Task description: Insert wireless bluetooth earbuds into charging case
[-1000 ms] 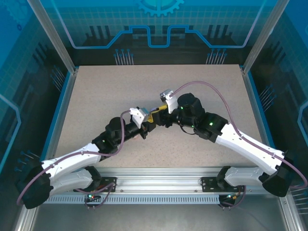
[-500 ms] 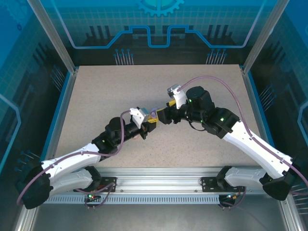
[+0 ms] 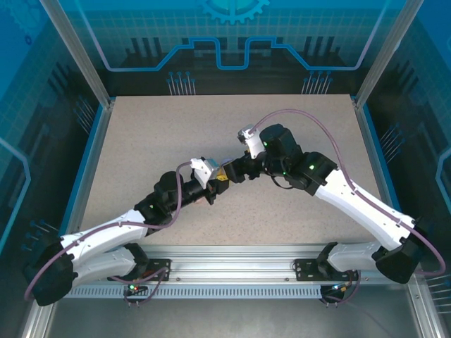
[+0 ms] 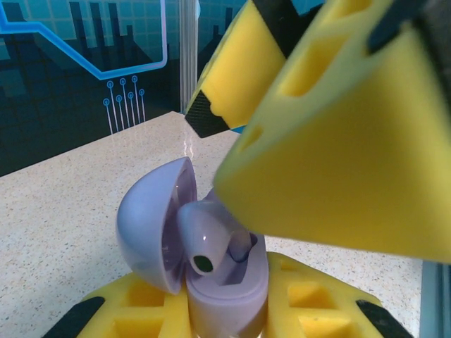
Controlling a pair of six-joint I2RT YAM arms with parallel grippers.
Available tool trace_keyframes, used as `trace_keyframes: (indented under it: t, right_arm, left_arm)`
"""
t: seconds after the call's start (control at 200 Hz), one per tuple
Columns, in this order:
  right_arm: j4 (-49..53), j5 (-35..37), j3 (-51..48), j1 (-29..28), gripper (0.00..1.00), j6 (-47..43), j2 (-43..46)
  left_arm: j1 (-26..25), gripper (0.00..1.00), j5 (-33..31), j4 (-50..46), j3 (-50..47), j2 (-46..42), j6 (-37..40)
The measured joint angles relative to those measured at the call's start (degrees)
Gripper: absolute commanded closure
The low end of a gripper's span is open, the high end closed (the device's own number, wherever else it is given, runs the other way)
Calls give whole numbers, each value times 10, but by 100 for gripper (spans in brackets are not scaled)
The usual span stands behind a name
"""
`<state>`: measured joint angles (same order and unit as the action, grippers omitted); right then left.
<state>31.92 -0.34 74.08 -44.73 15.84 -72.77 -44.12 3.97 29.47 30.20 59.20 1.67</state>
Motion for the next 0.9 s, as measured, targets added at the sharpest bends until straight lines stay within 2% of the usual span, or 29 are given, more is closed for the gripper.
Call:
trace_keyframes:
  t: [0.65,0.9]
  right_arm:
    - [-4,10,14,0,10,2,-21]
    - [-2,-37,14,7,0,2,-2]
  left_arm:
    - [0,90,0,0,0,0,2]
    - [0,90,0,0,0,0,2]
